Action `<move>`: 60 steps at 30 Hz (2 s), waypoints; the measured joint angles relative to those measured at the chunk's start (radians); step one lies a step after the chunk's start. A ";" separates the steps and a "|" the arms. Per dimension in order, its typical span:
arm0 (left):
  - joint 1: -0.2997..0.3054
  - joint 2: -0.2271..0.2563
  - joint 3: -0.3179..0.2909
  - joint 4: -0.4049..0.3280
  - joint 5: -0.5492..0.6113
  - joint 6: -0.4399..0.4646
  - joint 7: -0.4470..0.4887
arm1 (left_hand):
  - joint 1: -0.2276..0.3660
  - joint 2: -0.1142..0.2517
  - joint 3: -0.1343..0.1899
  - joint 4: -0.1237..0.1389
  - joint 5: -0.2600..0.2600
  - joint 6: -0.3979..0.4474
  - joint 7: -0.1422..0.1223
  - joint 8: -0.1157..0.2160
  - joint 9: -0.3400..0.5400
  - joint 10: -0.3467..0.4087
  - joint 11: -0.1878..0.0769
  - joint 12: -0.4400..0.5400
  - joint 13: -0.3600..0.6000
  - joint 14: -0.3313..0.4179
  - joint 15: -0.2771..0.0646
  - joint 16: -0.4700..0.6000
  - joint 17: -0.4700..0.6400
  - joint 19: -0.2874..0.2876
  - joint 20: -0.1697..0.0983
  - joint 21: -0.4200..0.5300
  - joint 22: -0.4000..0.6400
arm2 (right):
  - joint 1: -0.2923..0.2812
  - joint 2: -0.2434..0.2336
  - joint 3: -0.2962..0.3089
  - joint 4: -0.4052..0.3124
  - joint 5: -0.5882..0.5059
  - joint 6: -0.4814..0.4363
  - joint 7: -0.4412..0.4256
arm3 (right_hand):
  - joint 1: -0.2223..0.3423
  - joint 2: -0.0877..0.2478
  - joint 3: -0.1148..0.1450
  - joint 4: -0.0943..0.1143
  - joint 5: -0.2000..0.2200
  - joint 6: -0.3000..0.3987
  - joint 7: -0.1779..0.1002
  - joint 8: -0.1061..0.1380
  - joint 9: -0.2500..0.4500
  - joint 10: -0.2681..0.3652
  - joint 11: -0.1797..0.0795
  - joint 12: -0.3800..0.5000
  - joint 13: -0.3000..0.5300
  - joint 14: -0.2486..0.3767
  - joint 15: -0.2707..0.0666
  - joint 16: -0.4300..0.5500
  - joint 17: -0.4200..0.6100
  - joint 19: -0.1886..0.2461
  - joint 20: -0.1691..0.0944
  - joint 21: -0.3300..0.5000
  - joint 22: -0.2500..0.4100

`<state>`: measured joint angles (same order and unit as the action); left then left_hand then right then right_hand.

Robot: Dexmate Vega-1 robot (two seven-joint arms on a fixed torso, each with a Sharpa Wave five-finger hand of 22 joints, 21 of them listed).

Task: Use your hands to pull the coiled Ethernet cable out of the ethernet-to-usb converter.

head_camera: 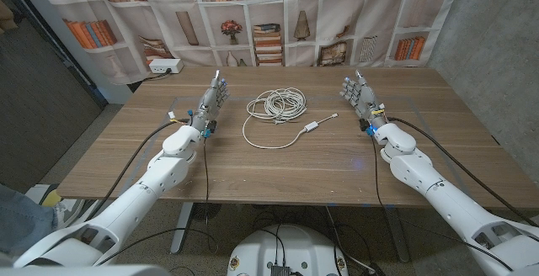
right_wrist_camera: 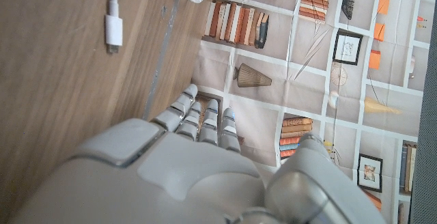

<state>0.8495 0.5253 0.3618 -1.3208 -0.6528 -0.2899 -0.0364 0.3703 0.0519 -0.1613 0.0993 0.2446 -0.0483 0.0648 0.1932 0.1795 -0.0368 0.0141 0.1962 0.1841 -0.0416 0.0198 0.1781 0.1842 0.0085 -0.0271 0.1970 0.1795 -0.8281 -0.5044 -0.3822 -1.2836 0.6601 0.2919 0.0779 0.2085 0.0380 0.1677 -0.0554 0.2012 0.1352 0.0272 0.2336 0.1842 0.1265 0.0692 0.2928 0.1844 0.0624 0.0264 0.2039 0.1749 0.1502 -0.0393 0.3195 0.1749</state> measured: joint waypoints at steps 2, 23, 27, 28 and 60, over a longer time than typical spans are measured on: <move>0.006 0.005 -0.003 -0.010 0.000 -0.001 0.000 | 0.004 0.004 0.000 0.000 0.000 0.000 0.000 0.000 0.000 0.000 0.000 0.000 0.000 0.000 0.000 0.000 0.000 0.000 0.000 0.000 0.000 | -0.001 0.003 0.000 0.000 0.000 0.010 0.004 | 0.027 0.004 0.011 -0.011 -0.002 0.018 -0.005 0.000 0.000 0.020 -0.010 0.000 0.000 0.025 -0.006 0.000 0.000 0.021 0.000 0.000 0.000; 0.054 0.066 -0.025 -0.096 -0.002 -0.017 -0.010 | 0.021 0.005 -0.006 -0.006 0.000 0.043 0.011 0.008 0.000 0.048 0.006 0.019 0.000 0.046 0.005 0.015 -0.001 0.037 -0.007 0.015 0.000 | -0.085 -0.005 0.010 -0.071 -0.182 0.184 -0.124 | 0.235 0.016 0.074 -0.116 -0.012 0.122 -0.096 0.008 0.004 0.137 -0.088 0.008 -0.005 0.146 -0.065 0.000 -0.003 0.137 -0.002 0.000 0.000; 0.056 0.075 -0.025 -0.107 0.011 -0.018 -0.014 | 0.021 0.005 -0.007 -0.007 0.000 0.049 0.008 0.014 0.000 0.056 0.009 0.019 0.000 0.051 0.003 0.015 -0.003 0.042 -0.012 0.015 0.000 | -0.094 -0.024 0.008 -0.087 -0.237 0.194 -0.157 | 0.290 0.015 0.085 -0.127 -0.012 0.144 -0.123 0.008 0.004 0.150 -0.124 0.002 -0.009 0.156 -0.065 -0.003 -0.003 0.159 -0.002 0.000 0.000; 0.057 0.077 -0.026 -0.111 0.017 -0.018 -0.012 | 0.021 0.005 -0.007 -0.007 0.000 0.054 0.010 0.014 0.000 0.056 0.009 0.020 0.000 0.054 0.006 0.015 -0.003 0.042 -0.012 0.015 0.000 | -0.097 -0.035 0.005 -0.097 -0.264 0.195 -0.173 | 0.306 0.013 0.091 -0.126 -0.012 0.148 -0.132 0.008 0.004 0.154 -0.137 -0.001 -0.009 0.162 -0.066 -0.005 -0.003 0.166 -0.002 0.000 0.000; 0.108 0.094 -0.051 -0.169 0.036 -0.041 0.036 | 0.029 0.013 -0.015 -0.007 0.000 0.068 0.014 0.014 0.000 0.072 0.015 0.019 0.000 0.069 0.011 0.015 -0.003 0.009 -0.005 0.010 0.000 | -0.137 -0.190 -0.046 -0.375 -0.819 -0.054 -0.413 | 0.625 -0.020 0.165 -0.105 0.021 0.265 -0.252 -0.012 0.009 0.242 -0.275 -0.072 -0.004 0.049 -0.057 -0.026 0.002 0.015 0.222 -0.122 0.006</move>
<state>0.9572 0.6190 0.3112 -1.4897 -0.6173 -0.3310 -0.0008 0.3988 0.0652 -0.1765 0.0925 0.2446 0.0198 0.0787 0.2071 0.1791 0.0351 0.0287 0.2157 0.1838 0.0269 0.0305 0.1934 0.1813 0.0171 -0.0319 0.2067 0.1792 -0.9653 -0.6946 -0.4282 -1.6582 -0.1589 0.2378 -0.3349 0.8333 0.0183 0.3332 -0.1604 0.2217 0.4005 -0.2249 0.2217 0.1934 0.3684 -0.2060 0.2205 0.1799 0.1113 -0.0309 0.1777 0.1766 0.1648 0.1822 0.1972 0.1813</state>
